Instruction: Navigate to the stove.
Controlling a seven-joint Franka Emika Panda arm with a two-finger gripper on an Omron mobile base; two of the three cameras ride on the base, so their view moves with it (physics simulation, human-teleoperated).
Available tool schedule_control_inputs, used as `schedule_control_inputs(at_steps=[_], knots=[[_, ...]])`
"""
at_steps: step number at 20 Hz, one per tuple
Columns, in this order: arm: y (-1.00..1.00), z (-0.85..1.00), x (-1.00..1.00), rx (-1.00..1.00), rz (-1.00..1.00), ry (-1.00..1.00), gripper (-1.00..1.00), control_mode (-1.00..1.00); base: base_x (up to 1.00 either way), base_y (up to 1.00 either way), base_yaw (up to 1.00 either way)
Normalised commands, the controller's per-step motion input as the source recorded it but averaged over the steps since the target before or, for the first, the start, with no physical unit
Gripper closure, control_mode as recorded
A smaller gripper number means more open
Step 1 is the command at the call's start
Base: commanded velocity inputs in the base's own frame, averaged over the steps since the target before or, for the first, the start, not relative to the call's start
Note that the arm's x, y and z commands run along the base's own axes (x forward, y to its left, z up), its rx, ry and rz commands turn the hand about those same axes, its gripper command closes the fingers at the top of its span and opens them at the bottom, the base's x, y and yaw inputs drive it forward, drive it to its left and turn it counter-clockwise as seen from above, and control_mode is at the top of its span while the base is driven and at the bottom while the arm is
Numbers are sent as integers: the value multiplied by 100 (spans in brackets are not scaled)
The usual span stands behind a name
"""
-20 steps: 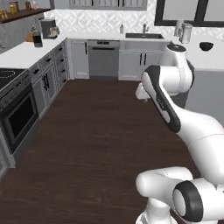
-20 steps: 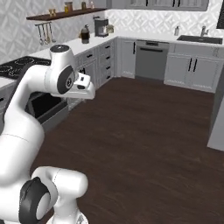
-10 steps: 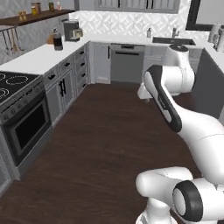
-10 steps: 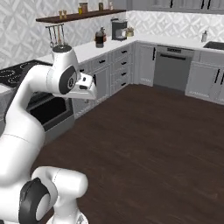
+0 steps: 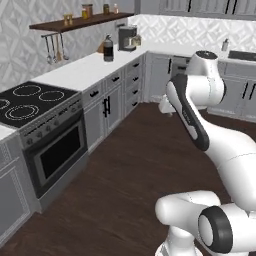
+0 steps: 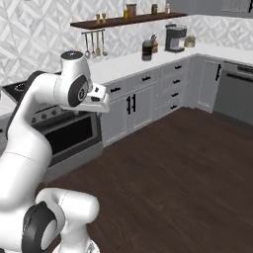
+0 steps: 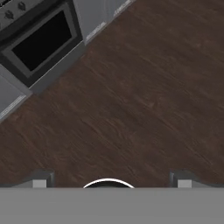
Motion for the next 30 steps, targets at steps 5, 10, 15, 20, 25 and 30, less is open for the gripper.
schedule_control_inputs(at_steps=[5, 10, 15, 20, 25, 30], knots=[[0, 0, 0, 0, 0, 0, -100, 100, 100, -9, 44], [0, 0, 0, 0, 0, 0, -100, 100, 100, -6, 44], [0, 0, 0, 0, 0, 0, -100, 100, 100, -20, 46], [0, 0, 0, 0, 0, 0, -100, 100, 100, -33, 46], [0, 0, 0, 0, 0, 0, -100, 100, 100, -18, 40], [0, 0, 0, 0, 0, 0, -100, 100, 100, -1, 41]])
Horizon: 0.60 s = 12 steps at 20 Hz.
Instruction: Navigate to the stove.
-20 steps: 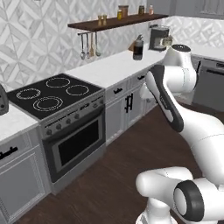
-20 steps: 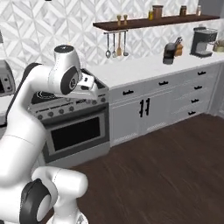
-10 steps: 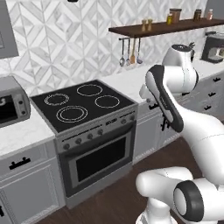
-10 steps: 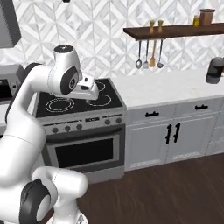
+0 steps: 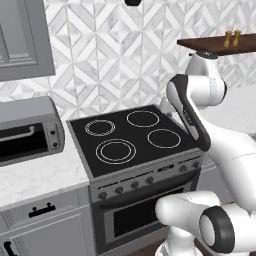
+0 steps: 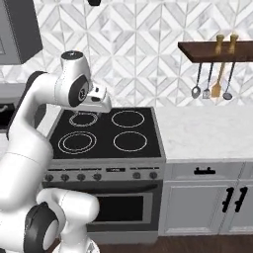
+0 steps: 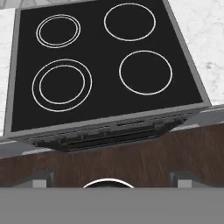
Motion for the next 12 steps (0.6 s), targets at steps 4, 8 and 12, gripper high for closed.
schedule_control_inputs(at_steps=[4, 8, 12], knots=[[0, 0, 0, 0, 0, 0, -100, 100, 100, 0, 38], [0, 0, 0, 0, 0, 0, -100, 100, 97, -19, 35], [0, 0, 0, 0, 0, 0, -100, 100, 66, -24, 15]])
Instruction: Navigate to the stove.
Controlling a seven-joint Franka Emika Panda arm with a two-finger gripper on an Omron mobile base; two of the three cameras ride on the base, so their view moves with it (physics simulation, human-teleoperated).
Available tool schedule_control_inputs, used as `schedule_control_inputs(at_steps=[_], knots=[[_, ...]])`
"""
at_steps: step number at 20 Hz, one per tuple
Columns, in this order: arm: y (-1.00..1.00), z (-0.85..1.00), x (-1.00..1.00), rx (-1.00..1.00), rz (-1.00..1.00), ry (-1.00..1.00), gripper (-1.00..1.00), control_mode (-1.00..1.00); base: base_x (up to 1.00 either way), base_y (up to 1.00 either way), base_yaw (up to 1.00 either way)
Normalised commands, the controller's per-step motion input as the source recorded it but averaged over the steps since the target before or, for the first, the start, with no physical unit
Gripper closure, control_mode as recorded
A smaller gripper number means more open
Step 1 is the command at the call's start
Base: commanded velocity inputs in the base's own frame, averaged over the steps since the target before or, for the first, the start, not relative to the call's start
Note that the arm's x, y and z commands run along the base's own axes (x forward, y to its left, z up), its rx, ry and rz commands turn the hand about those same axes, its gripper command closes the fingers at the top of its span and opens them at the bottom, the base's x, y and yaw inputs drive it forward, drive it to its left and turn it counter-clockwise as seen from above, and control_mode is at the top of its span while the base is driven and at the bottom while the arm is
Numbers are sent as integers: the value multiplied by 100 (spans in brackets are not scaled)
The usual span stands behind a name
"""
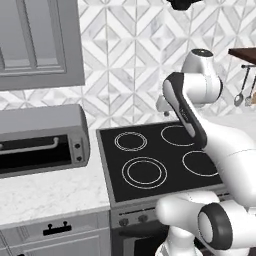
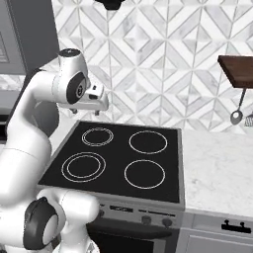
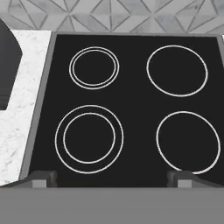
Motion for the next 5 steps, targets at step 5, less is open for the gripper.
schedule_control_inputs(at_steps=[5], knots=[[0, 0, 0, 0, 0, 0, -100, 100, 52, -22, 12]])
